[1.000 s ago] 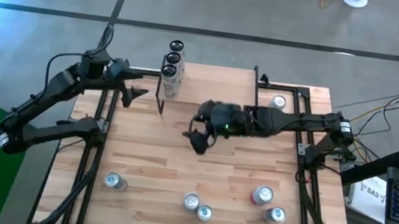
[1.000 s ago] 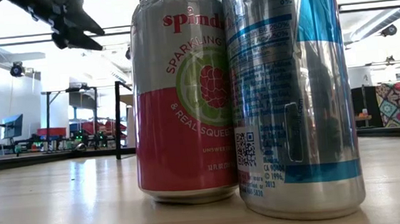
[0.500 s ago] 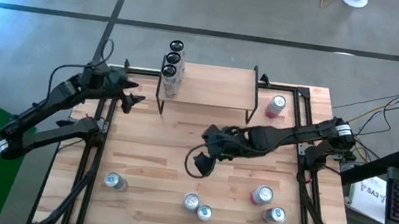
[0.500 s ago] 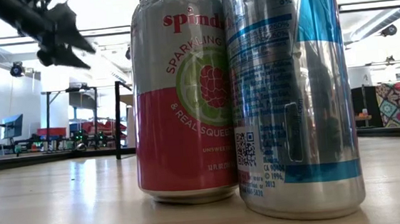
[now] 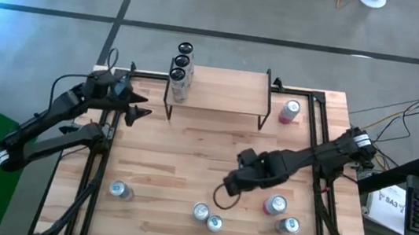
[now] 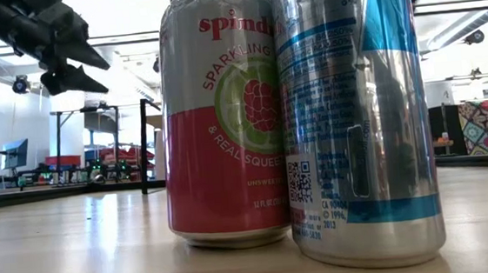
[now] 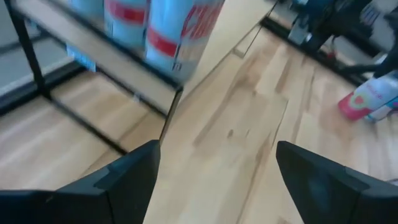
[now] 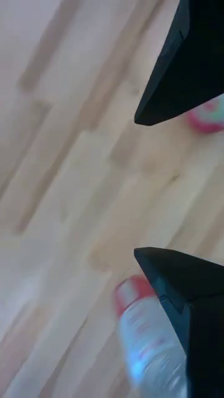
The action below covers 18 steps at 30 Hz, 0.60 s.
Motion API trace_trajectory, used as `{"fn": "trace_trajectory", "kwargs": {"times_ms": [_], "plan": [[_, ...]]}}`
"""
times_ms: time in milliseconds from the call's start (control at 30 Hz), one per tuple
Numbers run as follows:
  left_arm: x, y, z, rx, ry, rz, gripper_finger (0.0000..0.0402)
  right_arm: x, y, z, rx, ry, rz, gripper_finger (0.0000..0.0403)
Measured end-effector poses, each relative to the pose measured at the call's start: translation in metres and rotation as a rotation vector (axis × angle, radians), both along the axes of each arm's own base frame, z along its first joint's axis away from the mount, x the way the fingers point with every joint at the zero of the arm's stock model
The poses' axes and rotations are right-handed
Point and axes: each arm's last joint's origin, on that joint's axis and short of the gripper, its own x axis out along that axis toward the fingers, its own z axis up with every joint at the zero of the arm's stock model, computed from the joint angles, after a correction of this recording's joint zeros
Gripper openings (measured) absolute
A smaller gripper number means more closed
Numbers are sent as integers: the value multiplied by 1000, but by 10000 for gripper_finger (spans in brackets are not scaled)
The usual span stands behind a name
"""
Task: Place canned beverage on shelf
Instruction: Put the bottom right pink-white soda can on the shelf
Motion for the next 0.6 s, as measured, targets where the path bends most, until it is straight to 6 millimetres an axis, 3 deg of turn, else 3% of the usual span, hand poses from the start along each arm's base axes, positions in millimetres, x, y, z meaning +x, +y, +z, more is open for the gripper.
{"fn": "trace_trajectory", "kwargs": {"times_ms": [267, 600], "plan": [[-3, -7, 14, 39, -152, -55, 284, -28, 27, 1, 127, 210, 0, 327], [5, 0, 5, 48, -86, -87, 283, -46, 45, 1, 156, 317, -189, 327]]}}
